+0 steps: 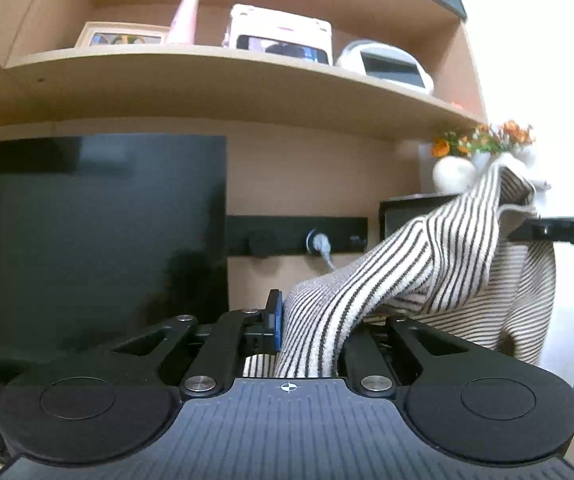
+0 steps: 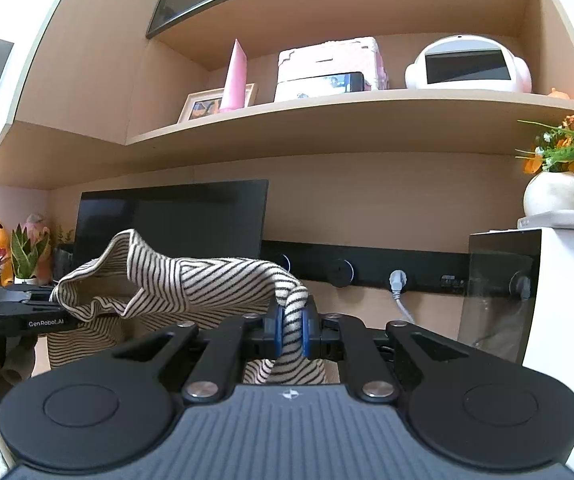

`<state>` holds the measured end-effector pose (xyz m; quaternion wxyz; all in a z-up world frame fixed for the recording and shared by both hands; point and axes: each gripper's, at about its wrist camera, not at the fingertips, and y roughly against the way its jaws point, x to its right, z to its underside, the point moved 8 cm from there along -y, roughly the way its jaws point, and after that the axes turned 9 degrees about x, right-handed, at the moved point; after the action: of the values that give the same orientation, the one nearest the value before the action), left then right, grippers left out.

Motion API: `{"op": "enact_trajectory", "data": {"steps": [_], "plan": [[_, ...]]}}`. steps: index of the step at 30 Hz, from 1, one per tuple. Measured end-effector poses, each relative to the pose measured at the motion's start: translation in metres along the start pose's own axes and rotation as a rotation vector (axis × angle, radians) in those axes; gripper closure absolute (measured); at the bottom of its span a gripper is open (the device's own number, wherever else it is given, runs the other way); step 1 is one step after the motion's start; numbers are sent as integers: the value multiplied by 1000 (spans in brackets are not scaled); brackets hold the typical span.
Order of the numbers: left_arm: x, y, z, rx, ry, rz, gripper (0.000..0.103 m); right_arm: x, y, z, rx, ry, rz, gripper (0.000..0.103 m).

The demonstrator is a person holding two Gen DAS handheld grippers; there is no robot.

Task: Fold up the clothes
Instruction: 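Lift the shirt high with both grippers, letting it hang, then lower the held shirt onto the desk with both grippers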

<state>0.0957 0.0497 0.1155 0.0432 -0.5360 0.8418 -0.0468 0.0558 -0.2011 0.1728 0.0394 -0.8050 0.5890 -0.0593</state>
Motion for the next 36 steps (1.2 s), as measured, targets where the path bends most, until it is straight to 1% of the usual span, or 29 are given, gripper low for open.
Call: {"op": "enact_trajectory", "data": {"steps": [2, 5, 8, 11, 13, 14, 17, 20, 25, 28, 32, 34, 36], "plan": [[3, 2, 5, -15, -26, 10, 93, -1, 2, 4, -13, -9, 15, 95], [6, 3, 7, -22, -25, 24, 93, -3, 8, 11, -33, -14, 48, 95], [10, 5, 9, -28, -24, 37, 93, -8, 18, 7, -25, -6, 65, 95], [13, 19, 9, -38, -28, 53, 93, -15, 25, -2, -12, -12, 84, 95], [11, 30, 7, -59, -16, 43, 93, -23, 29, -7, -18, -41, 81, 95], [11, 36, 6, -66, -17, 37, 94, -30, 31, -11, -21, -33, 73, 95], [12, 61, 1, -54, -96, 12, 94, -51, 41, -19, -27, -17, 54, 95], [11, 85, -3, -59, -89, 2, 94, -69, 55, -24, -32, -21, 47, 95], [14, 116, -27, -24, -134, -10, 94, -86, 80, -38, -22, 1, 40, 95], [20, 129, -45, -3, -173, 1, 94, -89, 94, -48, -9, 10, 45, 95], [23, 127, -58, -18, -190, 37, 94, -86, 99, -56, -4, 12, 63, 94], [20, 110, -56, -44, -205, 50, 94, -79, 92, -51, -17, 11, 81, 94], [17, 90, -50, -75, -228, 57, 94, -68, 78, -39, -41, 1, 93, 94]]}}
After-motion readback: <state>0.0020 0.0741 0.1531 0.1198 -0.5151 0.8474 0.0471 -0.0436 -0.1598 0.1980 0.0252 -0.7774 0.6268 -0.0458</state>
